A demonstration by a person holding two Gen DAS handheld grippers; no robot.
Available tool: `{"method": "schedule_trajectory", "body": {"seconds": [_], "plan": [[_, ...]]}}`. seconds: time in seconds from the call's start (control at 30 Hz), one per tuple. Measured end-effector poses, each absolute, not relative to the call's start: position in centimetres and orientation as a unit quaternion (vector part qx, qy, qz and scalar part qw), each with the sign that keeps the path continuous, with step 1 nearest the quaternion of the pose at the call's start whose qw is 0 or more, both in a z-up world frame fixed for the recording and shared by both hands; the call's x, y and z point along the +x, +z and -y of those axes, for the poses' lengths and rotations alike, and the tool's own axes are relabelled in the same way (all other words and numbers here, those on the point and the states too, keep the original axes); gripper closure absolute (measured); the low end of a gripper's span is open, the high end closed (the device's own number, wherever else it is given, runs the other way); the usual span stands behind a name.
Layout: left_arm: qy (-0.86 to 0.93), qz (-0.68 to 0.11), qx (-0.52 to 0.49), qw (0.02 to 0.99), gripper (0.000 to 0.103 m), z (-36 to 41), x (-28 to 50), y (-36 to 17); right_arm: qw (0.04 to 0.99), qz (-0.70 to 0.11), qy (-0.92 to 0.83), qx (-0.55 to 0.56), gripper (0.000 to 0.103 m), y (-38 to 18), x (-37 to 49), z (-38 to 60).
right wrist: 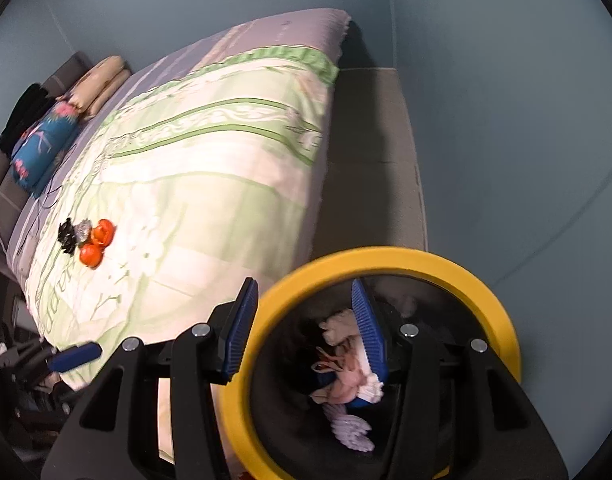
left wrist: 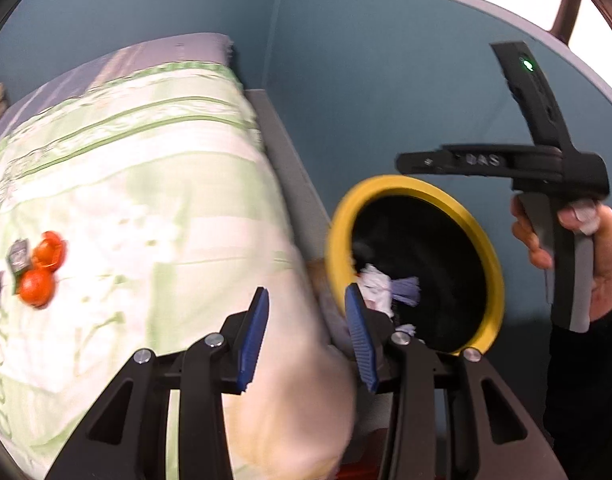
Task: Collect trash
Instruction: 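Move both open tools back over the remaining trash on the bed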
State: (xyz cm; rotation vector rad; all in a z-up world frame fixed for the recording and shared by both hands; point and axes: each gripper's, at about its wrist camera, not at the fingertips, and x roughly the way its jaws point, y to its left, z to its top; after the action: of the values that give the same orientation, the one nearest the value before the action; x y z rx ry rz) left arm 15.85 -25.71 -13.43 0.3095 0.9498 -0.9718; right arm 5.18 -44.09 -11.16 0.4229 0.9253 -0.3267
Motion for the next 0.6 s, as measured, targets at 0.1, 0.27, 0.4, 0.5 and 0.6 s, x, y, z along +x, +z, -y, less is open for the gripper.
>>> {"method": "schedule_trajectory", "body": {"seconds": [0.1,0.27,0.4,0.5,0.6], "plan": [[-0.426,-0.438,0.132,0.781,0.066,23.3,17.7,-12.9,0.865,-0.442,-0.137,0.193,0.057,-10.6,7.1,42.2],[-0.389,-0.44,0.109,0.802,0.066,19.1,21.1,-12.1,0.871,-0.45,-0.101,0.172,0.057,-10.2,10.8,38.5],[-0.352,-0.446,0.086,0.818,0.065,14.6,24.3,-11.8,0.874,-0.455,-0.072,0.157,0.056,-9.9,13.8,35.4],[-0.327,-0.452,0.072,0.827,0.063,11.7,26.1,-12.0,0.876,-0.457,-0.051,0.149,0.056,-9.8,15.8,33.2],[-0.305,-0.452,0.066,0.836,0.059,9.4,27.6,-12.0,0.877,-0.458,-0.02,0.145,0.056,-9.8,18.0,30.7]]}}
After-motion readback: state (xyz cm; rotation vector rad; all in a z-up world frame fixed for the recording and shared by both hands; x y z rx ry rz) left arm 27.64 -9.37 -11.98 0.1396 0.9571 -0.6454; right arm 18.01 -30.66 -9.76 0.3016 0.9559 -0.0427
